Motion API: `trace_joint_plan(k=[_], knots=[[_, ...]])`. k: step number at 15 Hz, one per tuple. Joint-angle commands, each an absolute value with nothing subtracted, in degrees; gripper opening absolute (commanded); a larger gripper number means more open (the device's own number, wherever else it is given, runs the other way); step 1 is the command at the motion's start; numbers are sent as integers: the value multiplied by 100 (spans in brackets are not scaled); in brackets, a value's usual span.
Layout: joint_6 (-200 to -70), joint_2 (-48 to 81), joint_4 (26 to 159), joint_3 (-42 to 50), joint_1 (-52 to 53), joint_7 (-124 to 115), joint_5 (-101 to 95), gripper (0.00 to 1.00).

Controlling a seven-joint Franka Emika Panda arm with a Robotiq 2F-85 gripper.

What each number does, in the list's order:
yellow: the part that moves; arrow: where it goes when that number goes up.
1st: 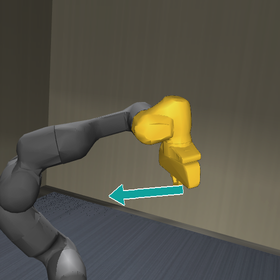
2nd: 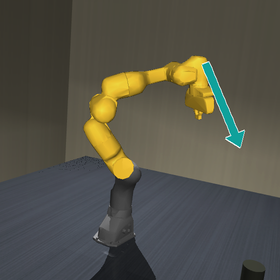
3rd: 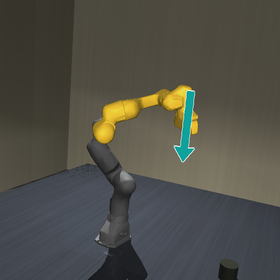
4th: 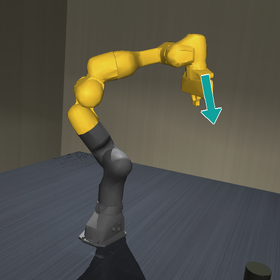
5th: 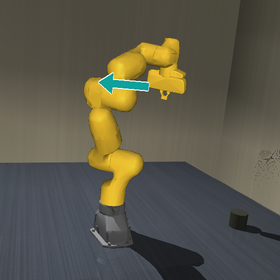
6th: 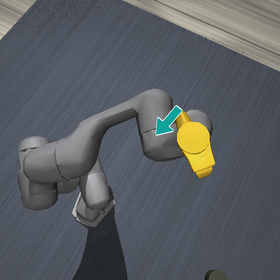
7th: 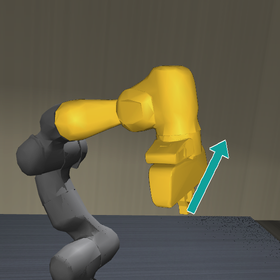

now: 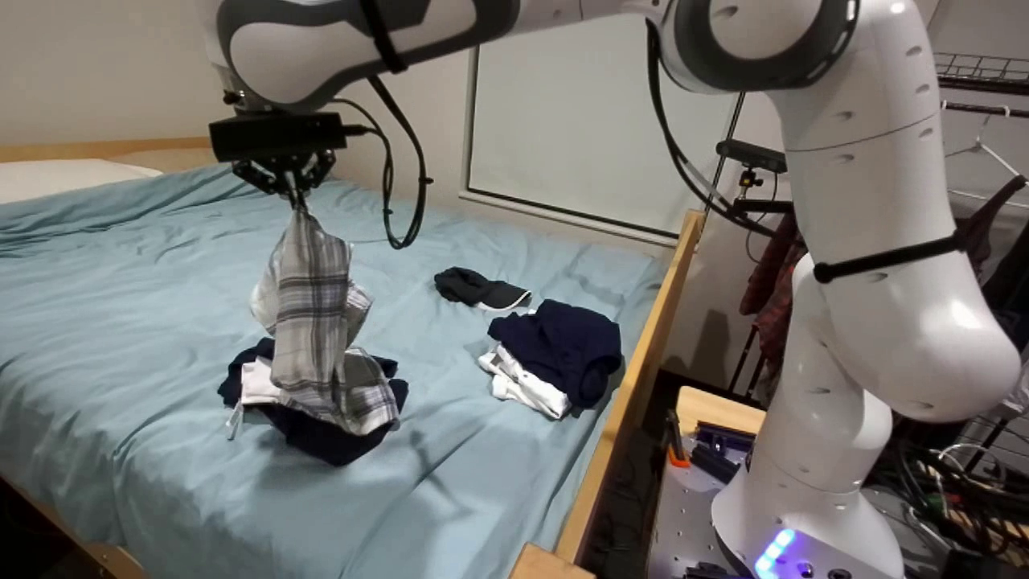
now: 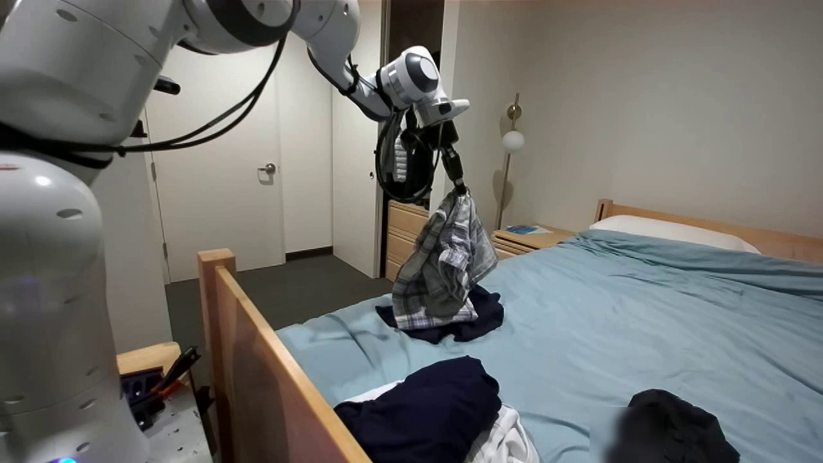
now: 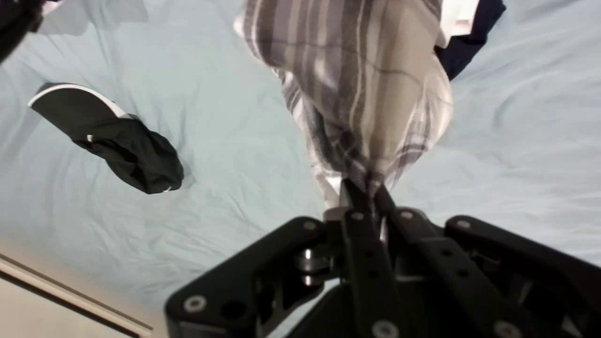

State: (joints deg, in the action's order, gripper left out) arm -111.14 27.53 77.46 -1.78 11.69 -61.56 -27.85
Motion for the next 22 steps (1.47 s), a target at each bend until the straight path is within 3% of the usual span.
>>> trace_joint_plan(k=[1,11,20,21,22], knots=[[-11486,3492,6779,-129,1251,-5591,-2414,6],[-10463,4872,4473,55,2157,-5162,-1882,6],[-9628,5295,4042,-115,1984,-5706,-1426,6],[-10231,4883,5073,-130,1869,-5959,-1346,6],[-10345,4826,5225,-136,1837,-6123,-1246,6]])
